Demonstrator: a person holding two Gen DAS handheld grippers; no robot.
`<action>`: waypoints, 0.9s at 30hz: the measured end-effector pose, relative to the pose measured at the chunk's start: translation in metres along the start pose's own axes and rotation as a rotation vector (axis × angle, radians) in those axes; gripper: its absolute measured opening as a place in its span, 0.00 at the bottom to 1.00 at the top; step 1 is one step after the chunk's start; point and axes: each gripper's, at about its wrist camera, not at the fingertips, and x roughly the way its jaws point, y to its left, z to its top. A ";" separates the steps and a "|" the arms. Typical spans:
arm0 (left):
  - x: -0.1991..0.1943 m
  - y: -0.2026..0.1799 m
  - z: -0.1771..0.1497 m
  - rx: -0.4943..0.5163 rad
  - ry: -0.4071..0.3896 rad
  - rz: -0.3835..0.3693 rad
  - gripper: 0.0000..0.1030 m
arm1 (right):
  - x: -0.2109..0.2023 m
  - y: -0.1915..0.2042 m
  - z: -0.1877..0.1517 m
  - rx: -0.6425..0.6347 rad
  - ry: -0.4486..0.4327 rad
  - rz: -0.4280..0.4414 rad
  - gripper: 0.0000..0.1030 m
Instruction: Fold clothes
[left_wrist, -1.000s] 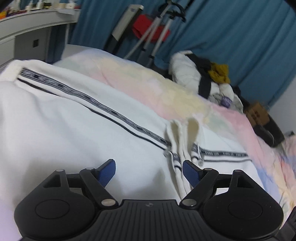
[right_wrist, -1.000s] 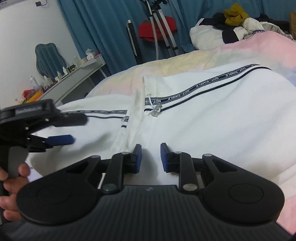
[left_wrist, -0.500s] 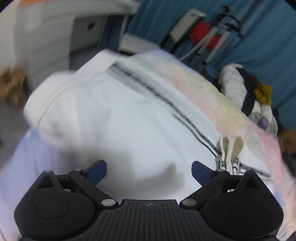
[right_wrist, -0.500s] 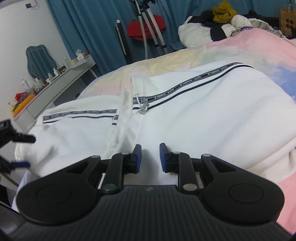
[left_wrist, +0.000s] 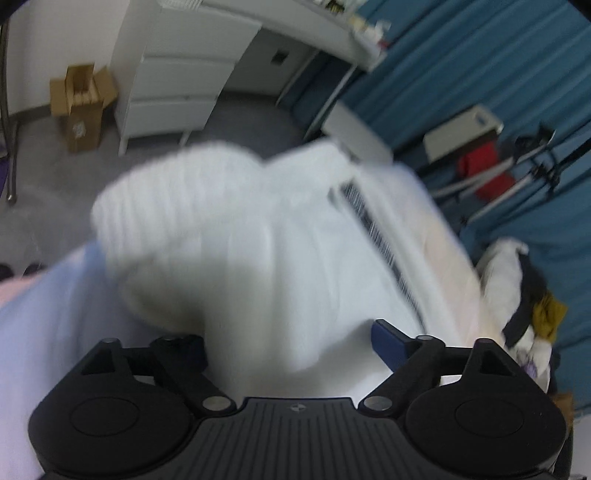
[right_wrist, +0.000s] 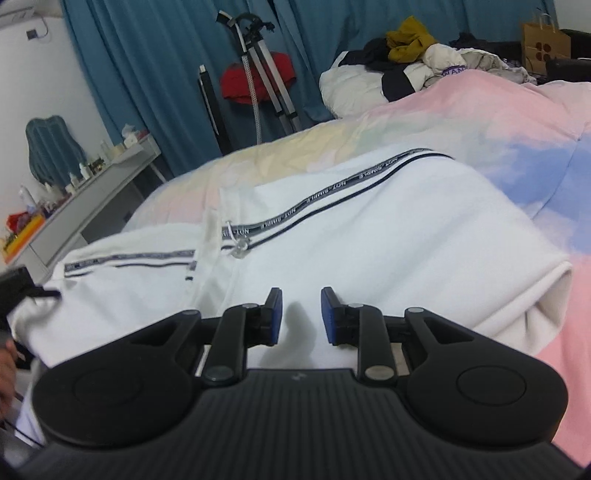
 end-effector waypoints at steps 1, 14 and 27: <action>0.002 0.001 0.003 -0.009 -0.008 0.006 0.68 | 0.005 0.000 -0.001 -0.002 0.012 -0.001 0.25; -0.088 -0.162 -0.076 0.545 -0.522 -0.170 0.24 | -0.028 -0.025 0.017 0.159 -0.093 0.074 0.27; -0.100 -0.337 -0.315 0.859 -0.644 -0.451 0.24 | -0.114 -0.123 0.050 0.421 -0.322 -0.010 0.27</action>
